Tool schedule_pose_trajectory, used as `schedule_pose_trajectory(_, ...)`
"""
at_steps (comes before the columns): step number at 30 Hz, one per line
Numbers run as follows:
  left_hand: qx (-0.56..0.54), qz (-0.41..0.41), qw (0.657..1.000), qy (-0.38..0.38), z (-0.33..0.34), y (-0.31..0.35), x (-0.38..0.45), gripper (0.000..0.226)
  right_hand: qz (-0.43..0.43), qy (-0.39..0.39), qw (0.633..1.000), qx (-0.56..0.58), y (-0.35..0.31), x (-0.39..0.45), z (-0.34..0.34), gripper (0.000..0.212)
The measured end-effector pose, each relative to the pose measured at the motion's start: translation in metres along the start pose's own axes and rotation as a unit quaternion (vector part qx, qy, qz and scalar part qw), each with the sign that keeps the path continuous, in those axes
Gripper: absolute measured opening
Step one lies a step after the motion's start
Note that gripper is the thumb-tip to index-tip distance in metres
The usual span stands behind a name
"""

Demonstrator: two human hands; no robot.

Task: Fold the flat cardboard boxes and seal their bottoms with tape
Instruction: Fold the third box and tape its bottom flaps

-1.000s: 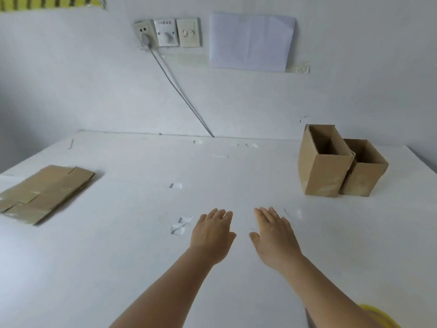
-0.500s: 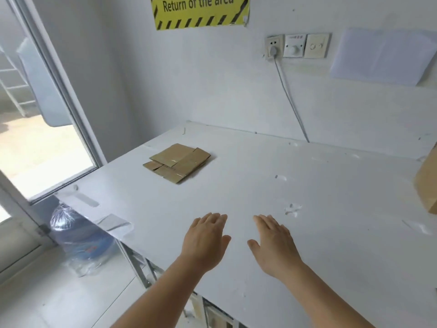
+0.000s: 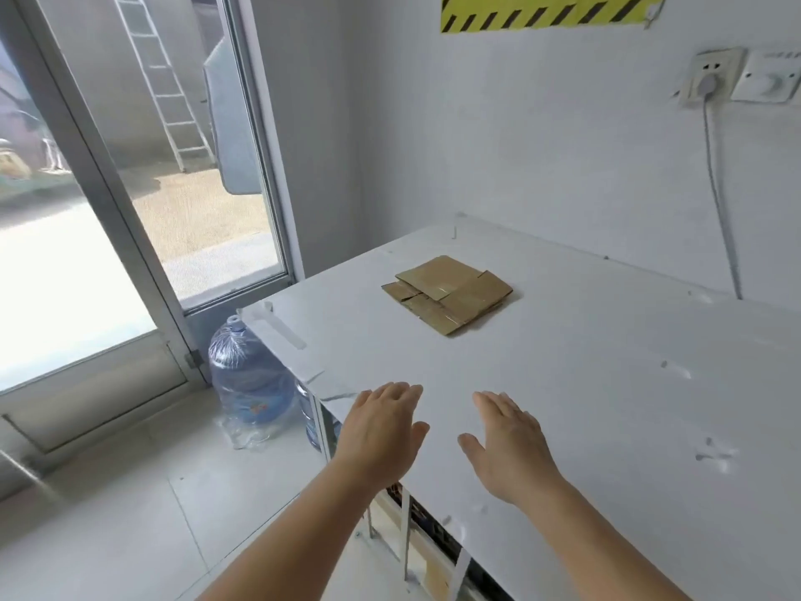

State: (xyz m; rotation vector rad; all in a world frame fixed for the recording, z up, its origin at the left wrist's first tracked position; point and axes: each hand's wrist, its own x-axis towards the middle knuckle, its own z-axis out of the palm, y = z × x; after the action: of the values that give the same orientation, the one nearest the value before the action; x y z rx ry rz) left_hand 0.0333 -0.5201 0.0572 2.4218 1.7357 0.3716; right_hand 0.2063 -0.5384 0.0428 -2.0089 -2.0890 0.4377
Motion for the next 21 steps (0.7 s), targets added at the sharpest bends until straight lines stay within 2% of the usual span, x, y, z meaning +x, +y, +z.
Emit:
schedule_pose_trajectory(11,0.021,0.001,1.000,-0.022,-0.009,-0.080,0.141,0.052,0.016,0.019,1.000,0.012,-0.012,0.160,0.004,0.060)
schedule_pose_trajectory(21,0.013,0.030,0.996,-0.079,0.017,-0.118,0.252,0.057,0.111,0.028,0.993,0.027,0.012,0.250,-0.002,0.061)
